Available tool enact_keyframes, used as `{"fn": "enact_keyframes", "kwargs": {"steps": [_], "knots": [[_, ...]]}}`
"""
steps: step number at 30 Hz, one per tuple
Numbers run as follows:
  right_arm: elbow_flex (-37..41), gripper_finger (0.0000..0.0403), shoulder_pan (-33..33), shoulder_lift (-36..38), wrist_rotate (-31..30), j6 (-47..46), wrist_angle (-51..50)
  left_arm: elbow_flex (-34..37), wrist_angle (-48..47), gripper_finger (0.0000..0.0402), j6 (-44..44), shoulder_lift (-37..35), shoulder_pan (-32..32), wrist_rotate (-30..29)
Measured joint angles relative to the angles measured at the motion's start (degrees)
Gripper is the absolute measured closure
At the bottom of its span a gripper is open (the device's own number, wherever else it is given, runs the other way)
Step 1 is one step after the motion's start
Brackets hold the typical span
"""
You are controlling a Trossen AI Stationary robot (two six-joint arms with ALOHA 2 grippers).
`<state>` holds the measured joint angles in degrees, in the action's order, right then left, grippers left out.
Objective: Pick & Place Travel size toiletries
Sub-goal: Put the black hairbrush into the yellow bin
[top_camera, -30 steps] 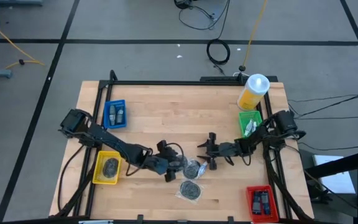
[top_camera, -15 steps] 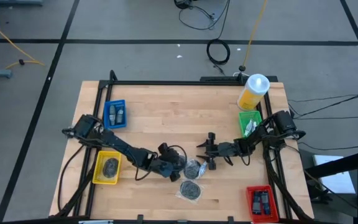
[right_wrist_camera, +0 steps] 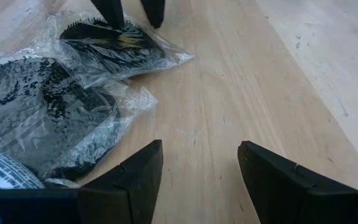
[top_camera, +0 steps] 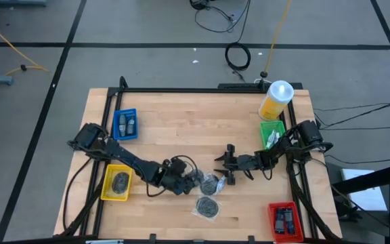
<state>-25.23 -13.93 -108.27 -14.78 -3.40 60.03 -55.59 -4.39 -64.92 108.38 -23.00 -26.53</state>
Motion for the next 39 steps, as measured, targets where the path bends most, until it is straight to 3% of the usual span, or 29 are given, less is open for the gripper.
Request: {"fn": "enact_keyframes", "kwargs": {"steps": [6, 13, 20, 27, 33, 39], "knots": [[0.01, 0.0200, 0.00, 0.00, 0.03, 0.06, 0.25, -0.02, 0.82, 0.0303, 1.61, 0.32, 0.09, 0.35], [0.02, 0.0202, -0.02, 0.00, 0.17, 0.18, 0.43, -0.02, 0.37, 0.0390, 7.18, 0.27, 0.47, -0.35], [0.04, 0.0203, -0.04, 0.00, 0.17, 0.02, 0.30, -0.26, -1.01, 0.0400, 8.46, -1.53, 0.25, -0.85], [0.04, 0.0204, -0.04, 0.00, 0.15, 0.00, 0.17, -0.33, -10.68, 0.0401, 3.01, -11.30, -3.75, -4.06], [0.04, 0.0204, -0.04, 0.00, 0.15, 0.01, 0.19, -0.35, -25.36, 0.0401, -11.16, -21.97, -10.70, -4.53], [0.07, 0.0204, -0.04, -0.02, 0.22, 0.02, 0.67, -0.35, -41.15, 0.0402, -30.71, -31.26, -20.17, -4.31]]}}
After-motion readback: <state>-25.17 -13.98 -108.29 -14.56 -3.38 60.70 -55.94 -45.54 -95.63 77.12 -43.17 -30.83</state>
